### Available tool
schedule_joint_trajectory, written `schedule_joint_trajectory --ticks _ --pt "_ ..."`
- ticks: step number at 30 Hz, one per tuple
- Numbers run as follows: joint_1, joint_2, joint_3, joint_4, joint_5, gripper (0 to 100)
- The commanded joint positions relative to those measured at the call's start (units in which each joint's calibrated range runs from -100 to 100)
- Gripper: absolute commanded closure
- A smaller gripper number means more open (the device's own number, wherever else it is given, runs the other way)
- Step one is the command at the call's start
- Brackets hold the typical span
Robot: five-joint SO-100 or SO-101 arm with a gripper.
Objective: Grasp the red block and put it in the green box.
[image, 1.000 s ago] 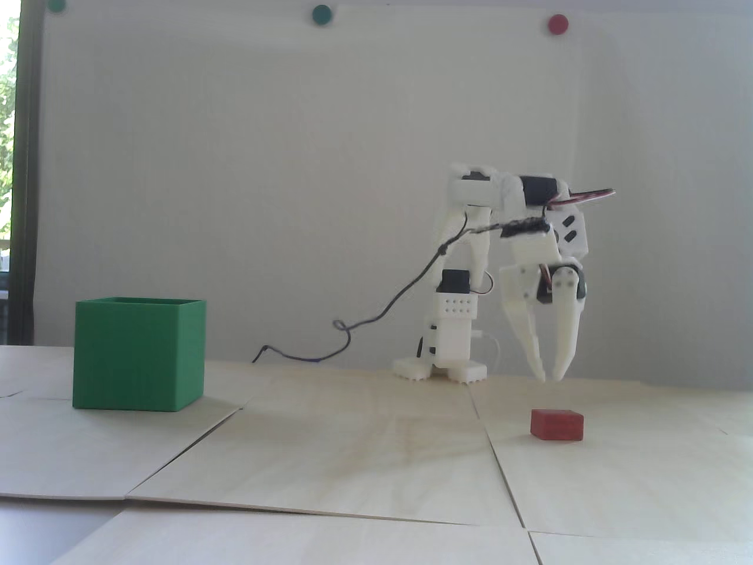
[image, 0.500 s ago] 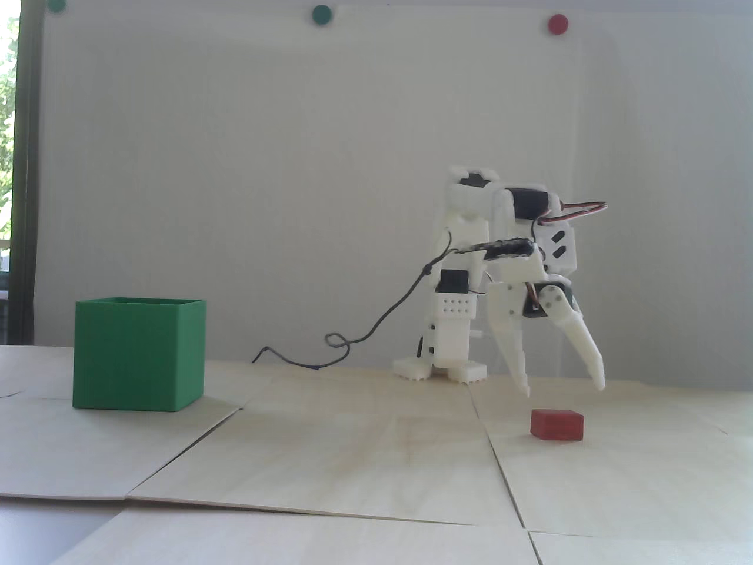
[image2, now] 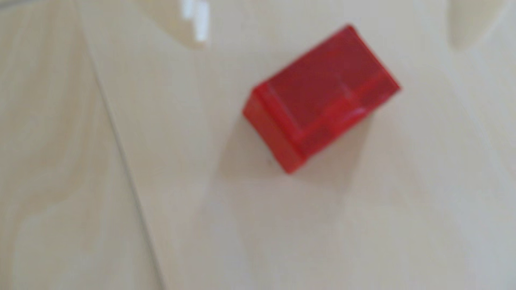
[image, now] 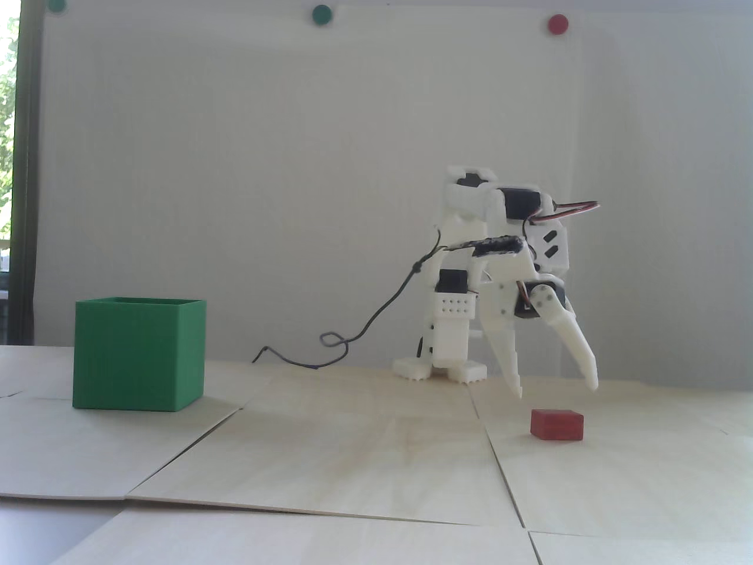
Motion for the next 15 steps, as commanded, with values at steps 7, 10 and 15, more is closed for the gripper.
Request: schedule_joint_trajectory --ticks 7,10,15 --pt "0.26 4.83 -3.68 -6.06 -0.28 70" --pt "0.66 4.83 -3.68 -6.15 -0.34 70" --pt "1.38 4.91 -3.68 -5.98 -0.34 74"
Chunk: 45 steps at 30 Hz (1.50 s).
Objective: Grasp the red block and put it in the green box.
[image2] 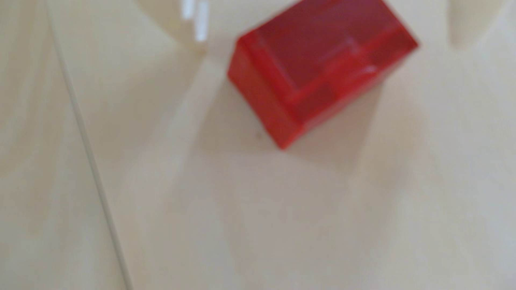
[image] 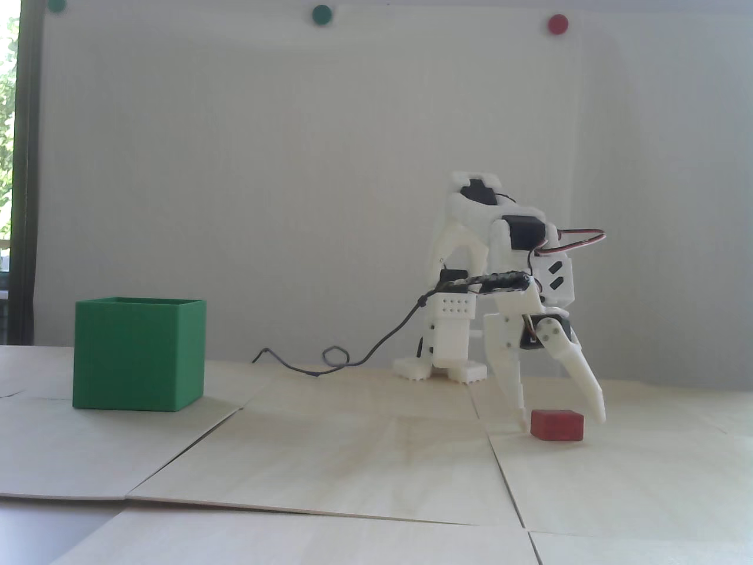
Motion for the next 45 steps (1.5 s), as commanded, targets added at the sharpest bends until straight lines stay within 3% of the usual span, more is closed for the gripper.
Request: schedule_joint_trajectory --ticks 1,5,13,17,28,34,41,45 --pt "1.16 -0.9 -3.68 -1.32 -0.34 77" --pt "2.04 -0.9 -3.68 -1.07 -0.34 84" --pt "2.92 -0.9 -3.06 -0.65 -0.34 86" --pt "2.92 -0.9 -3.06 -0.56 -0.34 99" --pt "2.84 -1.77 -3.68 -0.23 -0.65 98" --pt "2.84 -5.0 -8.12 7.95 -5.8 98" --pt "4.61 -17.64 -21.34 19.59 -5.75 98" --pt "10.89 -26.24 -27.37 22.37 -5.7 98"
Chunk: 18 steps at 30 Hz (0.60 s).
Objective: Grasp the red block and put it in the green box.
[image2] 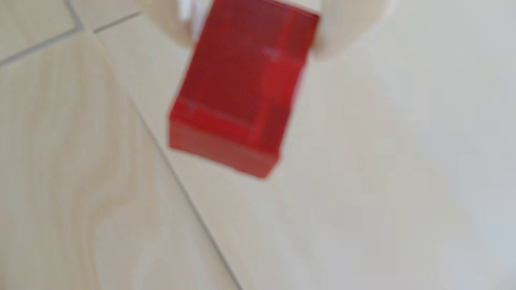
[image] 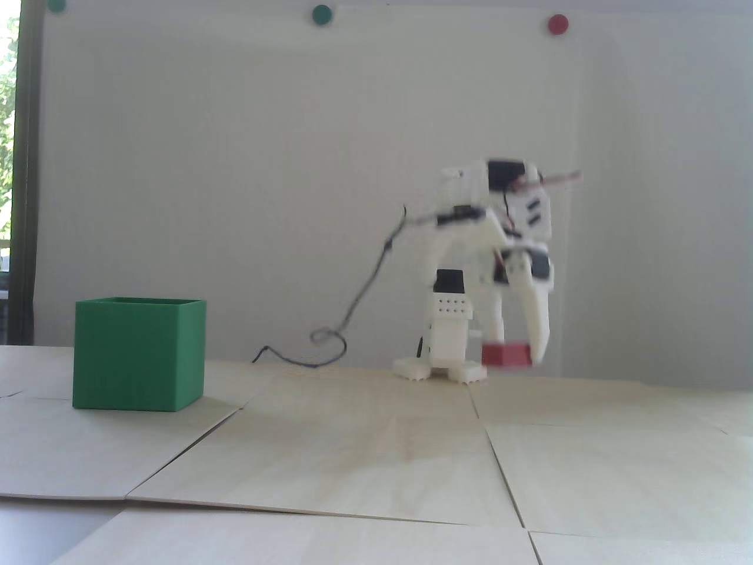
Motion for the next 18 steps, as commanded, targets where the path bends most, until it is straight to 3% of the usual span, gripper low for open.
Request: schedule_joint_trajectory --ticks 1,10,18 --pt "7.67 -18.22 -12.42 3.57 -0.15 98" --pt "35.9 -23.27 -18.45 1.88 -0.1 98" --pt "54.64 -13.41 -17.92 -18.44 -0.1 98"
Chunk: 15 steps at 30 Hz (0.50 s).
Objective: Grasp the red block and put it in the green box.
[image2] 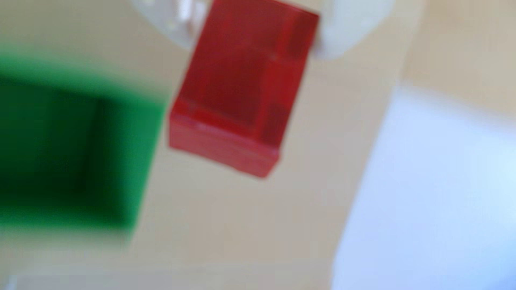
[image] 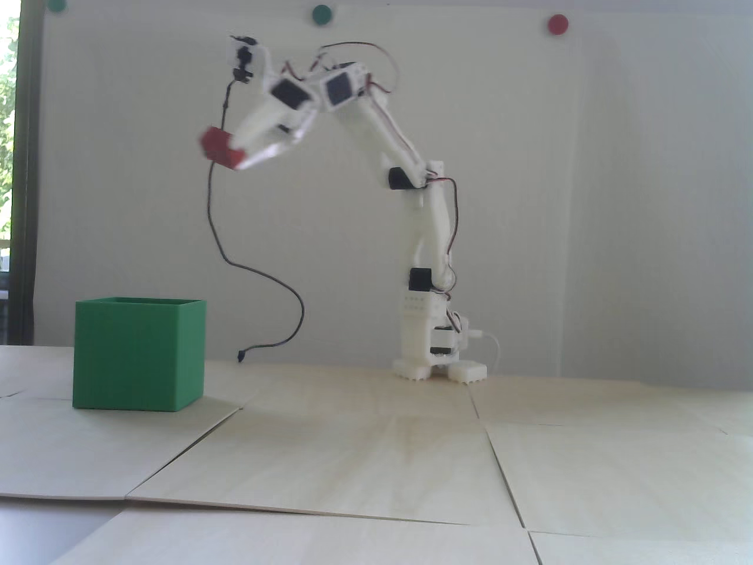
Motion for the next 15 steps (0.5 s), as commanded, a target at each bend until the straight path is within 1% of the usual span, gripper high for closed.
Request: schedule_joint_trajectory --ticks 1,4,8,15 --pt "8.83 4.51 -4.49 -14.65 -0.1 98" --pt "10.68 11.62 -4.58 -27.13 -0.1 98" --pt "10.2 14.7 -4.76 -33.12 -0.1 98" --pt "6.1 14.54 -4.93 -33.88 -0.1 98"
